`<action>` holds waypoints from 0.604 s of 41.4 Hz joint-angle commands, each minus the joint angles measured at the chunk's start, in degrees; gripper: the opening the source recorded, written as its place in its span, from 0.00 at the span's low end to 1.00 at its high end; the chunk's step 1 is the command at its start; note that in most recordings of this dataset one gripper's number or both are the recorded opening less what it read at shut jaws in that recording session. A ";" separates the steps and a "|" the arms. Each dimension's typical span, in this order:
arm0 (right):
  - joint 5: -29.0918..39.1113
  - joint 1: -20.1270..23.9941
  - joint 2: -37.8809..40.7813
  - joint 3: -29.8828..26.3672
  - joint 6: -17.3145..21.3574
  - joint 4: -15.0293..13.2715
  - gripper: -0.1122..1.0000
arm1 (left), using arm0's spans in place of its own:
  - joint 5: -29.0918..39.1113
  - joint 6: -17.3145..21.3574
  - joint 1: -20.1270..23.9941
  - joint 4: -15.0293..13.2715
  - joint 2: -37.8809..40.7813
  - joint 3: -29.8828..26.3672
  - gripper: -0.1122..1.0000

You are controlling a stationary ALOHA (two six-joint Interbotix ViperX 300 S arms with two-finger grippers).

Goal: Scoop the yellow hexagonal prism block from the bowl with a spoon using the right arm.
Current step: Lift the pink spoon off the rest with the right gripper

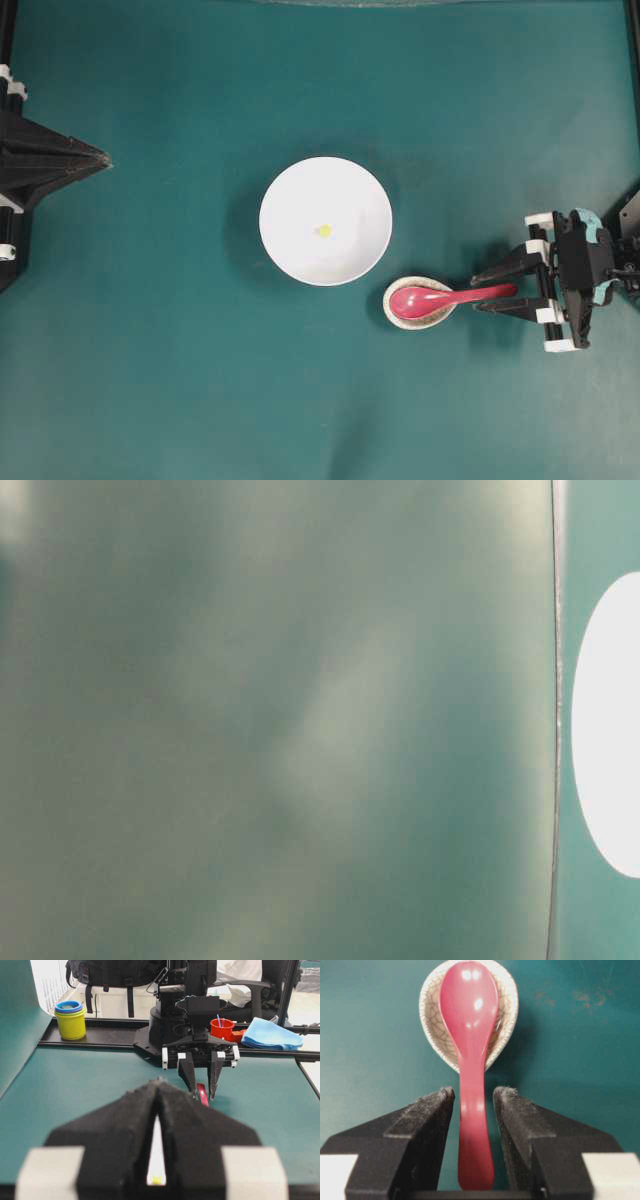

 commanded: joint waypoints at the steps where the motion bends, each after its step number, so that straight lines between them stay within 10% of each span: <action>1: -0.26 -0.18 -0.97 -0.26 -0.26 0.09 0.51 | -0.26 0.00 0.18 0.09 0.26 -1.49 0.13; 25: -0.26 -0.18 -0.97 -0.44 -2.46 -0.09 0.32 | -0.18 -0.09 0.18 0.18 0.26 -1.49 0.13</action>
